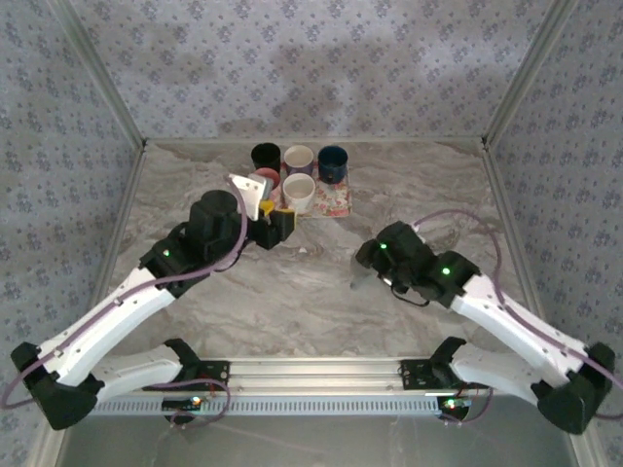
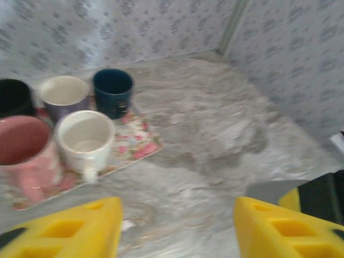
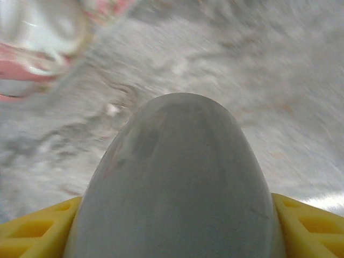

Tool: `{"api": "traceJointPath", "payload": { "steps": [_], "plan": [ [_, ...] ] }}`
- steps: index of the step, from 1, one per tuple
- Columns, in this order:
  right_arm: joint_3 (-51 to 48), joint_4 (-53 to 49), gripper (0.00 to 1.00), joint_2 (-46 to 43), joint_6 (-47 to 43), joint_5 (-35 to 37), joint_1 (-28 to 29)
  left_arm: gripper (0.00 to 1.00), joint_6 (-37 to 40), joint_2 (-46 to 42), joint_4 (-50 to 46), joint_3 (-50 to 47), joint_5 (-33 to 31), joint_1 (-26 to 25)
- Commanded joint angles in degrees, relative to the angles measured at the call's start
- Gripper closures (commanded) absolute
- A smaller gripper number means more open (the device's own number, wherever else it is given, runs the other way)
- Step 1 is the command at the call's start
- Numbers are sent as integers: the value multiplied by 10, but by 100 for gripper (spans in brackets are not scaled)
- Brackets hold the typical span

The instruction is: Turn the mug right side up

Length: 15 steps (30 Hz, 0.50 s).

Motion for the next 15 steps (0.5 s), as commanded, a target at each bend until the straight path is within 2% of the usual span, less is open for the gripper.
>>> {"api": "traceJointPath", "payload": {
  "steps": [1,3,8,10,15],
  "plan": [
    [-37,170,64,-71,-118,-48,-37,30,-178,20,114,-49,214,54],
    [-47,217,65,-93,-140,-98,-71,20,-254,26,212,-96,275,77],
    [-53,301,65,-121,-177,-191,-124,19,-397,68,446,-176,363,79],
    [-54,336,65,-122,-178,-222,-138,19,-448,88,527,-193,382,79],
    [-77,470,63,-128,-156,-263,-164,19,-512,125,625,-204,394,67]
  ]
}}
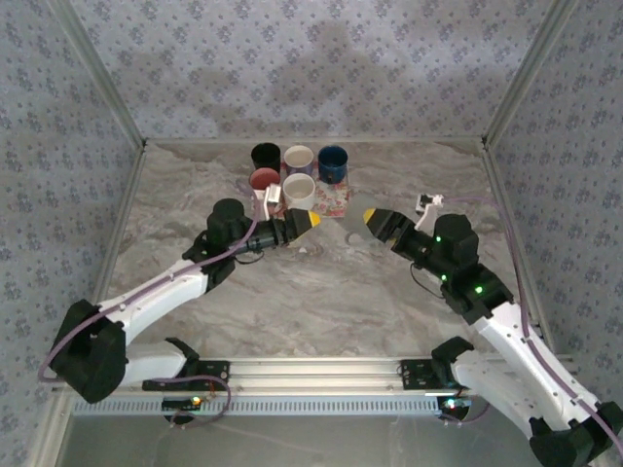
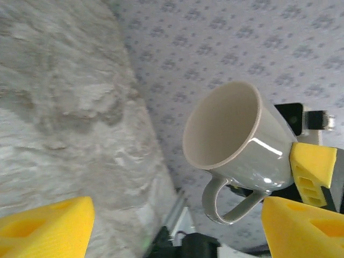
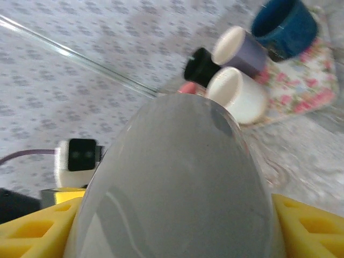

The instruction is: Turn the mug right side up

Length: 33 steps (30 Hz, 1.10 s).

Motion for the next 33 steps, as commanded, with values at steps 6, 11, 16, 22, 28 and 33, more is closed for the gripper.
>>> {"api": "traceJointPath", "payload": {
  "steps": [6,11,16,22,28,33],
  "plan": [
    [-40,283,64,1,40,-98,-35,23,-185,60,336,-14,52,-34],
    [-44,344,66,11,54,-126,-41,27,-233,104,426,1,65,-64],
    [-42,348,67,14,64,-135,-43,30,-243,118,447,20,75,-79],
    [-45,352,66,10,78,-144,-43,38,-213,118,429,32,71,-82],
    [-53,351,68,6,85,-140,-42,49,-209,140,442,68,108,-97],
    [-62,353,69,6,84,-133,-34,61,-211,153,455,75,107,-106]
  ]
}}
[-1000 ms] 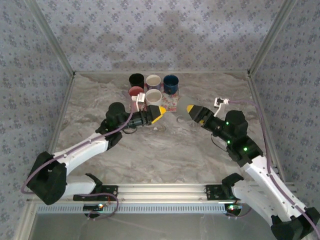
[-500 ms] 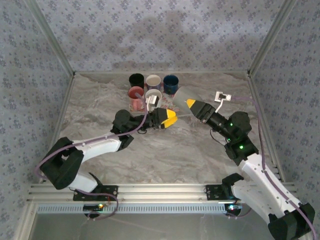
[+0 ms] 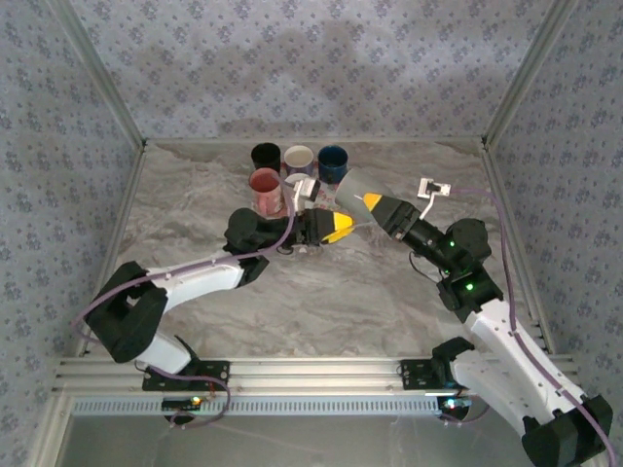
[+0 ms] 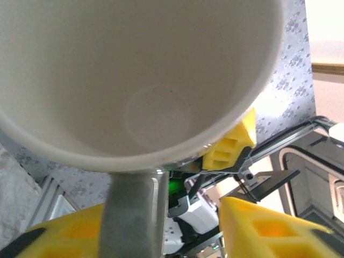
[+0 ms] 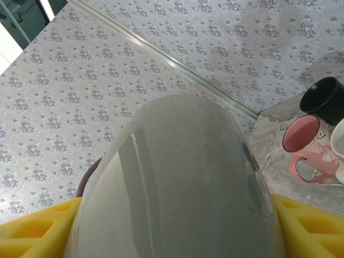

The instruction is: Turn the mug right side up

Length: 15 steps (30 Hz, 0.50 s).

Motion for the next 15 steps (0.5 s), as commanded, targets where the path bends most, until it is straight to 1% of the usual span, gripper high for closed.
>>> {"api": "traceJointPath", "payload": {
  "steps": [1,3,5,10,11,13,15],
  "plan": [
    [-4,53,69,-12,4,3,6,62,12,5,44,22,14,-7],
    [-5,54,69,-10,3,2,11,67,16,5,44,22,11,-6],
    [-4,52,69,-8,0,-1,17,75,15,7,49,26,13,-6],
    [-1,26,70,-16,-14,6,23,98,30,3,32,28,17,-6],
    [-1,20,70,-19,-19,8,24,100,36,0,27,26,15,-6],
    [0,11,69,-22,-23,7,24,100,50,-7,15,20,11,-6],
    [-1,1,63,-24,-27,9,25,100,62,-15,9,11,3,-4]
  ]
}}
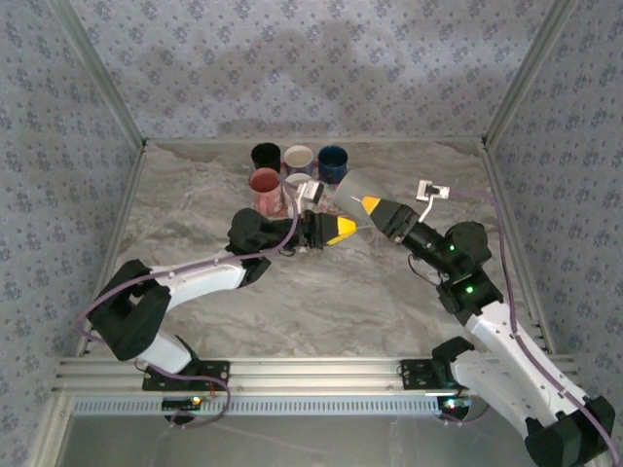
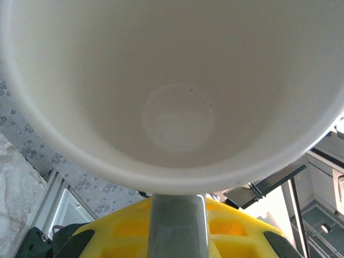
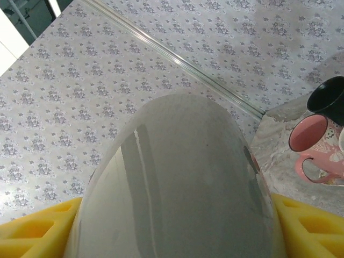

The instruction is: Turn the mug right side up

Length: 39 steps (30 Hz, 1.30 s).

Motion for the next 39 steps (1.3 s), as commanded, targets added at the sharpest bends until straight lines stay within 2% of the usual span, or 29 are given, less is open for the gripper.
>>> {"api": "traceJointPath", "payload": {
  "steps": [1,2,8,12,15,20,24,30,39],
  "plan": [
    [6,-17,50,-16,-19,12,7,100,53,-27,6,7,-11,-1],
    [6,-35,41,-19,-23,23,7,100,66,-32,-15,8,-10,-1],
    [5,-61,0,-38,-41,36,4,100,134,-71,-105,5,-14,-1],
    [28,-131,0,-58,-80,57,2,100,210,-108,-239,11,-41,1],
    [47,-236,0,-84,-108,118,1,100,287,-137,-371,26,-76,5],
    [58,-385,0,-134,-154,243,-4,100,405,-166,-553,62,-187,6],
    [57,-439,0,-161,-168,296,-8,100,488,-144,-665,113,-276,3],
    [59,-456,0,-170,-167,294,-9,100,596,-61,-750,185,-396,1],
    [49,-493,0,-187,-181,288,-9,100,665,78,-775,272,-489,-3]
  ]
}}
